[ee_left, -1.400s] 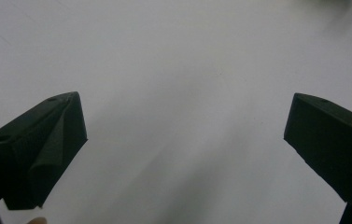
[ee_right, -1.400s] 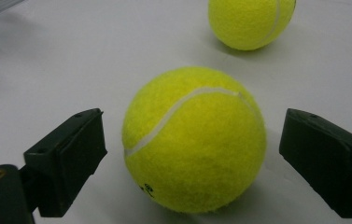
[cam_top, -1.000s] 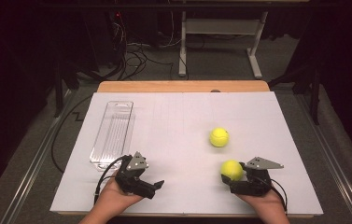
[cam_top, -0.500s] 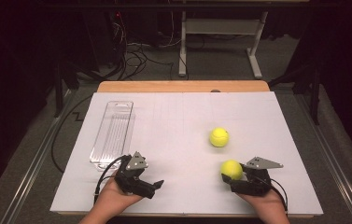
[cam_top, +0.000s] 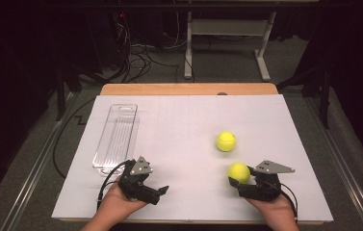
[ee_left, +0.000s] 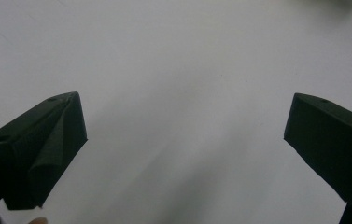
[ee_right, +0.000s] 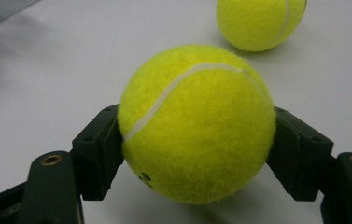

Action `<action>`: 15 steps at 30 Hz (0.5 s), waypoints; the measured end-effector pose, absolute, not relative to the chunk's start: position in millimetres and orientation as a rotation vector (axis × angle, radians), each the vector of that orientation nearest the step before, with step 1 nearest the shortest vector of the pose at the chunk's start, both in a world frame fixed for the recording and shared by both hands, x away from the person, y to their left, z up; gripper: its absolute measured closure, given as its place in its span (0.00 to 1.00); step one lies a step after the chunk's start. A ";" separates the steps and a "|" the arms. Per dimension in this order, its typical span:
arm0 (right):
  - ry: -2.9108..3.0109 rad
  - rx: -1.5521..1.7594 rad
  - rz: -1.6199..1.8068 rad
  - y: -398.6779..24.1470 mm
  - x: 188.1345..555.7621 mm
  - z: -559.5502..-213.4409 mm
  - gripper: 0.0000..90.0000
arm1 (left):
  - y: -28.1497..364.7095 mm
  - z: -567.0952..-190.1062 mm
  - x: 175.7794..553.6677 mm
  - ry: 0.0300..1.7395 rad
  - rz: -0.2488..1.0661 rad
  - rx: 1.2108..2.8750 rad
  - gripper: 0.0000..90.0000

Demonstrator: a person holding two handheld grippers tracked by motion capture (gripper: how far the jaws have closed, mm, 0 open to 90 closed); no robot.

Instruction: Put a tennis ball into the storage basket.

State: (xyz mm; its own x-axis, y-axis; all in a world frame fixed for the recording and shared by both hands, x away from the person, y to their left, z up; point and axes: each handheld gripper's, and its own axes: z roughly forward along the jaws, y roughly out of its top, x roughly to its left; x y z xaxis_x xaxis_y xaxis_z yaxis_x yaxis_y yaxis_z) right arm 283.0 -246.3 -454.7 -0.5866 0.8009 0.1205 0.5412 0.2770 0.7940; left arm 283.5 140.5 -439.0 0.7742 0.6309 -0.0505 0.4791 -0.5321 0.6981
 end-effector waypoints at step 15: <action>2.179 1.164 1.231 -238.7 288.5 -437.8 0.31 | 138.2 -440.6 285.4 0.817 0.243 2.233 0.00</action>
